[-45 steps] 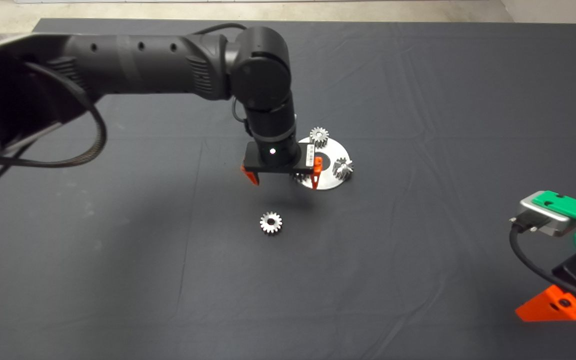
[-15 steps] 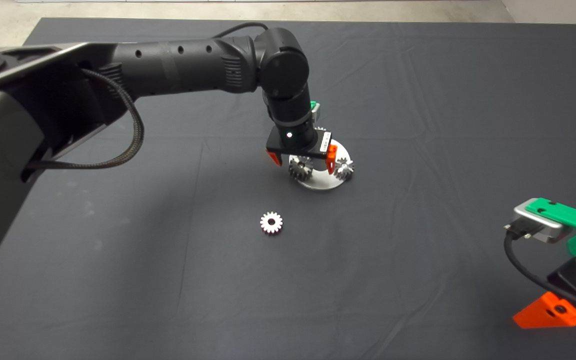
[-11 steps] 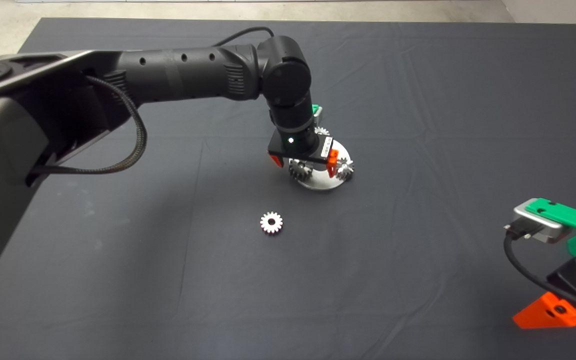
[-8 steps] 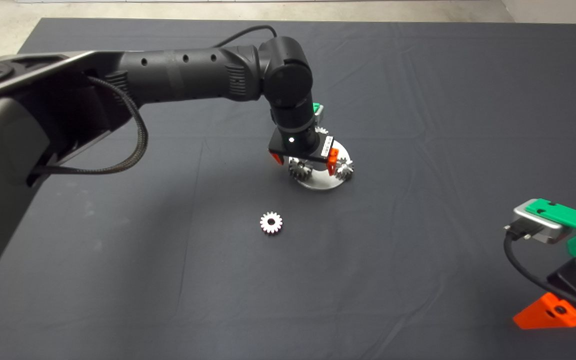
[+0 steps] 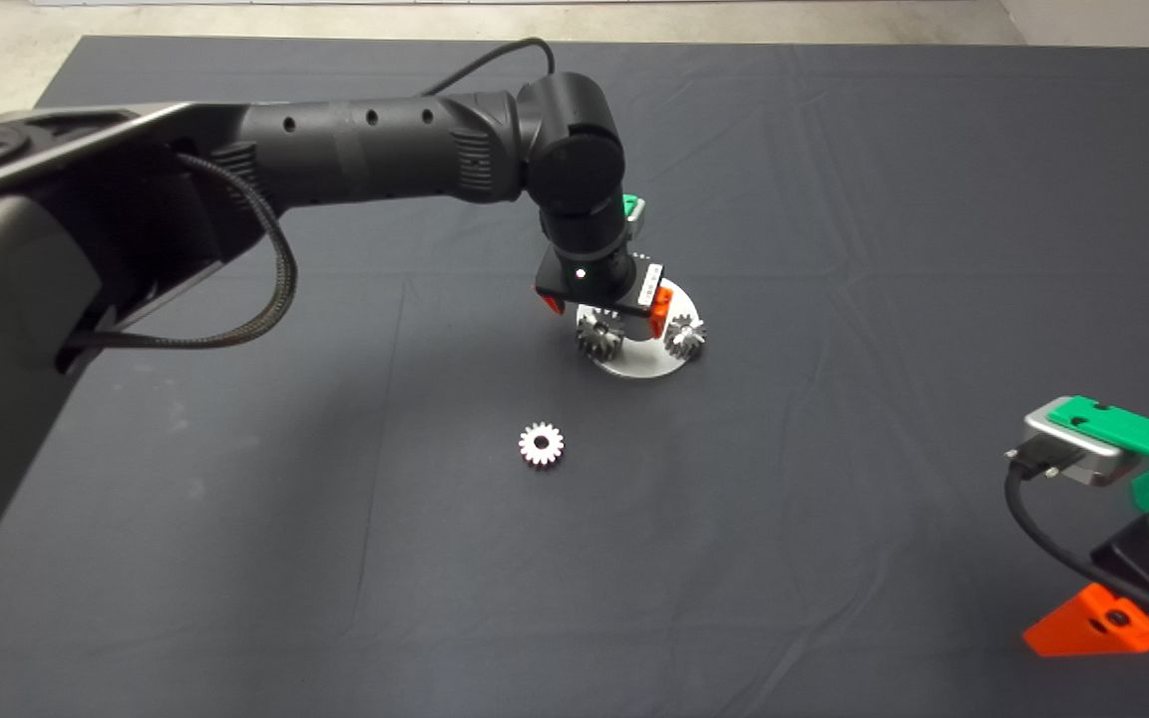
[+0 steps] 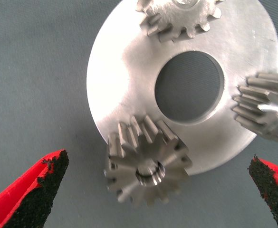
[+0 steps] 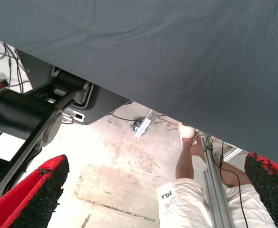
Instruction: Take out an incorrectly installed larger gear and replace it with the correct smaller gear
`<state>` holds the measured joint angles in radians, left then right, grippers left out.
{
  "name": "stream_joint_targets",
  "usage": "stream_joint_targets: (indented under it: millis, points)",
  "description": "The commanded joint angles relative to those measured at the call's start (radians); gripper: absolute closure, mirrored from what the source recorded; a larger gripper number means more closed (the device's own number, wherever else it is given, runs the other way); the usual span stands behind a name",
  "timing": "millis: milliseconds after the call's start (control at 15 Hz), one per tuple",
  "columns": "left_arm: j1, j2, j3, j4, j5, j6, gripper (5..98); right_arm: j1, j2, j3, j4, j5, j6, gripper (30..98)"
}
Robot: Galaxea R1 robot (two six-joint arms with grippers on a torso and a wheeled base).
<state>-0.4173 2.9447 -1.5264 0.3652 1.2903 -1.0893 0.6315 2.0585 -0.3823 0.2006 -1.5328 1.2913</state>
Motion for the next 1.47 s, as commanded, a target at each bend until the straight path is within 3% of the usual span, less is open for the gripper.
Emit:
stream_joint_targets:
  millis: [0,200,667,1400]
  points:
    - [0.002,0.003,0.019,0.040,0.014,0.005,5.8,0.011,0.003,0.005,0.025,-0.093,0.005,30.8]
    - [0.002,0.003,0.019,0.073,0.018,0.009,5.8,0.008,0.003,0.005,0.026,-0.095,0.005,30.8]
    - [0.003,0.003,0.045,0.084,0.055,0.015,5.8,0.008,-0.002,0.005,0.023,-0.095,0.010,30.8]
    - [0.028,0.001,0.023,0.092,0.053,0.020,8.6,0.008,0.003,0.005,0.020,-0.095,0.009,30.8]
